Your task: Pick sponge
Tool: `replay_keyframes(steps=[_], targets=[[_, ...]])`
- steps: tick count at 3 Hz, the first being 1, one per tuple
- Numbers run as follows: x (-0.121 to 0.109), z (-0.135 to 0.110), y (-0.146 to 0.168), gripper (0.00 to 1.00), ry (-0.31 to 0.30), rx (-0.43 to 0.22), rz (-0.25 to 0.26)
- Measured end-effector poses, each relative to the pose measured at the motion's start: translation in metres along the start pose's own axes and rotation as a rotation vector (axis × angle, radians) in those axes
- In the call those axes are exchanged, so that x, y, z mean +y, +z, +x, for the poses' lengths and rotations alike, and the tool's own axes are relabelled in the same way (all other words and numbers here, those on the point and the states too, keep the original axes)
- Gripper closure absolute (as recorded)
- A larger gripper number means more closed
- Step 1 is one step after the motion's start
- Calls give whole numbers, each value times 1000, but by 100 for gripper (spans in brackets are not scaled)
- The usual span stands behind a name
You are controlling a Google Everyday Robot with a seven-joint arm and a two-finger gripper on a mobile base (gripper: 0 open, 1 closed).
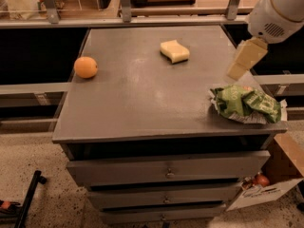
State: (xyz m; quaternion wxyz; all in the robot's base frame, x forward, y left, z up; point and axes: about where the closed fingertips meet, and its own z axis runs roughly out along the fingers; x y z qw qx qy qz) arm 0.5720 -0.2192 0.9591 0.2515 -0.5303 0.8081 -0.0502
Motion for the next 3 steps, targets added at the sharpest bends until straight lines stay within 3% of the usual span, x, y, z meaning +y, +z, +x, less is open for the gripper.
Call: replay_keyframes(steps=[1, 3], targets=[[-45, -8, 51, 0, 99, -15, 42], [-46, -11, 55, 0, 101, -35, 27]])
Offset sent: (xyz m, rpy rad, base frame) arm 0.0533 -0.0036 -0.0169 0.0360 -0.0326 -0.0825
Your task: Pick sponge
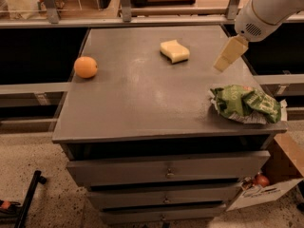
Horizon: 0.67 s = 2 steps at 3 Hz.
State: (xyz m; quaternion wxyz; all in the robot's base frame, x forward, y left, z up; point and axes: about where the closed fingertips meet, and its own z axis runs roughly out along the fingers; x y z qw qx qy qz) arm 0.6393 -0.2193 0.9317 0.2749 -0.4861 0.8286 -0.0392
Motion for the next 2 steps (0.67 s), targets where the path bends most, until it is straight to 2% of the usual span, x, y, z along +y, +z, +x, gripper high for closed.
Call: replay_keyframes(steps=[1, 2], targets=[[-9, -21, 18, 0, 22, -82, -49], [-17, -45, 54, 0, 90, -172, -111]])
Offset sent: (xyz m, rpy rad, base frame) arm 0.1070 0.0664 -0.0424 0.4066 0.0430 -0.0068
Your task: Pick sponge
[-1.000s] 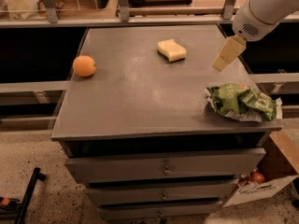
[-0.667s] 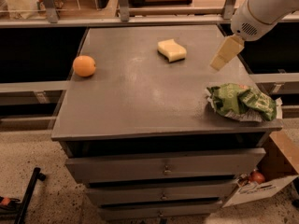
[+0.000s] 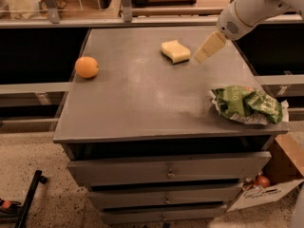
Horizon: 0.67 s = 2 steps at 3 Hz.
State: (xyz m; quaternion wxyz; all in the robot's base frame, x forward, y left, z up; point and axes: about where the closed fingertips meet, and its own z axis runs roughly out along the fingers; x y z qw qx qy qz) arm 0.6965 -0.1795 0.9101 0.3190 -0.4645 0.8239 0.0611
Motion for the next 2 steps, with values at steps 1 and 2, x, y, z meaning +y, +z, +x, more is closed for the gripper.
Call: replay_keyframes(steps=[1, 2], targets=[[-8, -19, 34, 0, 56, -89, -19], [-12, -30, 58, 0, 85, -161, -3]])
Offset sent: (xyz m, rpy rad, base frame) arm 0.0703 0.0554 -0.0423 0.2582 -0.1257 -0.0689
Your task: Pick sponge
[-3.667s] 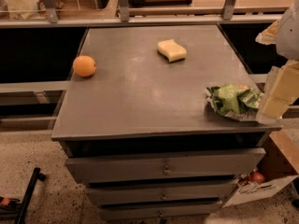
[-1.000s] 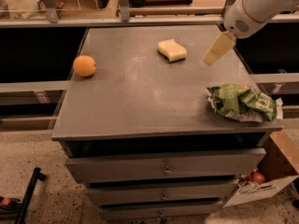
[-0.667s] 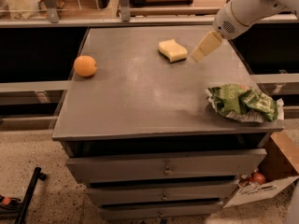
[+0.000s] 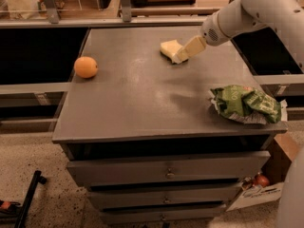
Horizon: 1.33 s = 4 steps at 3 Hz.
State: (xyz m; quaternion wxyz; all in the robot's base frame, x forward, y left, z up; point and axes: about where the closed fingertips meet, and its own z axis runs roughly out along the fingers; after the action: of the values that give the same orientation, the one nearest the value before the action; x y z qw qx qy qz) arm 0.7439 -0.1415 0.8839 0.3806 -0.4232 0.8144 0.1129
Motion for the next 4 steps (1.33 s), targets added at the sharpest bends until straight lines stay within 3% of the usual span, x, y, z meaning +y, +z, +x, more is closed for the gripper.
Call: replay_keyframes(steps=[1, 2, 4], targets=[[1, -4, 28, 0, 0, -63, 2], [3, 1, 54, 0, 9, -74, -8], [7, 6, 83, 41, 57, -66, -30]])
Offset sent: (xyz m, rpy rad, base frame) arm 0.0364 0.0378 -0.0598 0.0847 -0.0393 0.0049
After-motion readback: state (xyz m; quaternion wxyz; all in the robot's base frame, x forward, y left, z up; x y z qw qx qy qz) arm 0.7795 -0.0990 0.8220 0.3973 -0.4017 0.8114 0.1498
